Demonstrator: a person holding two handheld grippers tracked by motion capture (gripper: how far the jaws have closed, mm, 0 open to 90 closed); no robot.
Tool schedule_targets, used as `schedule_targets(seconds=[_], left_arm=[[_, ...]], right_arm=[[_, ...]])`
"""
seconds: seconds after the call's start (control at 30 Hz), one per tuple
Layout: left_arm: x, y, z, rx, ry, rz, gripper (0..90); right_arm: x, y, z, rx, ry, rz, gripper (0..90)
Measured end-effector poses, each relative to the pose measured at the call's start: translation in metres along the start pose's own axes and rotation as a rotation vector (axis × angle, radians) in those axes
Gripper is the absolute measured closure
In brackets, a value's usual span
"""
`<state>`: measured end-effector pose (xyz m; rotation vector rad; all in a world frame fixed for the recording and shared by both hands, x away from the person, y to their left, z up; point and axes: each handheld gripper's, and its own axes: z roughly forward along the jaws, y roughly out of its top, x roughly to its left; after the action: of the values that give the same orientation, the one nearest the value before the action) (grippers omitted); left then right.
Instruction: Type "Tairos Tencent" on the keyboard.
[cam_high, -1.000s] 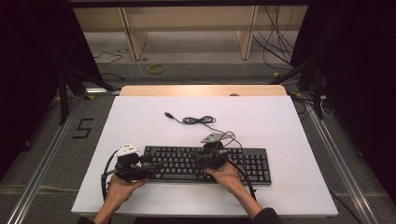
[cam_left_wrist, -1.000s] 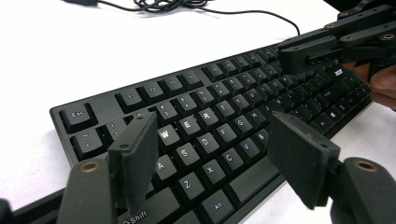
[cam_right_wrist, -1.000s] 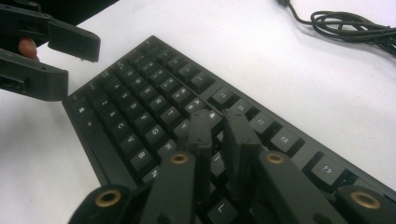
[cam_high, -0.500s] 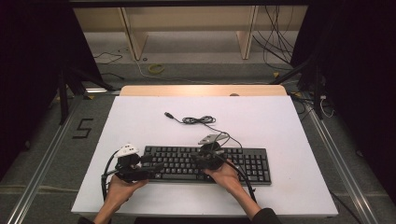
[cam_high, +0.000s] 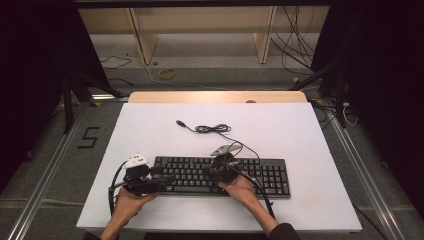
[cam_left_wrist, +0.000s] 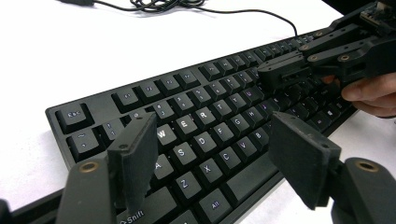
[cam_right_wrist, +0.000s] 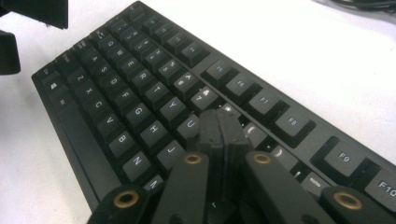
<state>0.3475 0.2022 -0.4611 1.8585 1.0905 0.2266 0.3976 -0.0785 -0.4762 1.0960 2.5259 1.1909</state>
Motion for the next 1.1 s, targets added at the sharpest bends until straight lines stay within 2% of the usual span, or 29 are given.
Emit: schedule_targets(seconds=[0.3, 0.53, 0.9, 1.1], left_arm=[[0.001, 0.0, 0.0, 0.001, 0.002, 0.001, 33.0], [0.001, 0.0, 0.0, 0.003, 0.004, -0.004, 33.0], [0.002, 0.0, 0.0, 0.002, 0.007, -0.008, 33.1], [0.003, 0.001, 0.001, 0.004, 0.009, -0.006, 33.0]], right_arm=[[0.003, -0.003, 0.003, 0.009, -0.02, -0.013, 90.0], [0.002, -0.002, 0.002, 0.004, -0.014, 0.005, 90.0], [-0.001, 0.001, -0.01, -0.063, 0.004, 0.033, 88.8], [-0.002, 0.002, -0.015, -0.085, 0.021, 0.041, 82.9]])
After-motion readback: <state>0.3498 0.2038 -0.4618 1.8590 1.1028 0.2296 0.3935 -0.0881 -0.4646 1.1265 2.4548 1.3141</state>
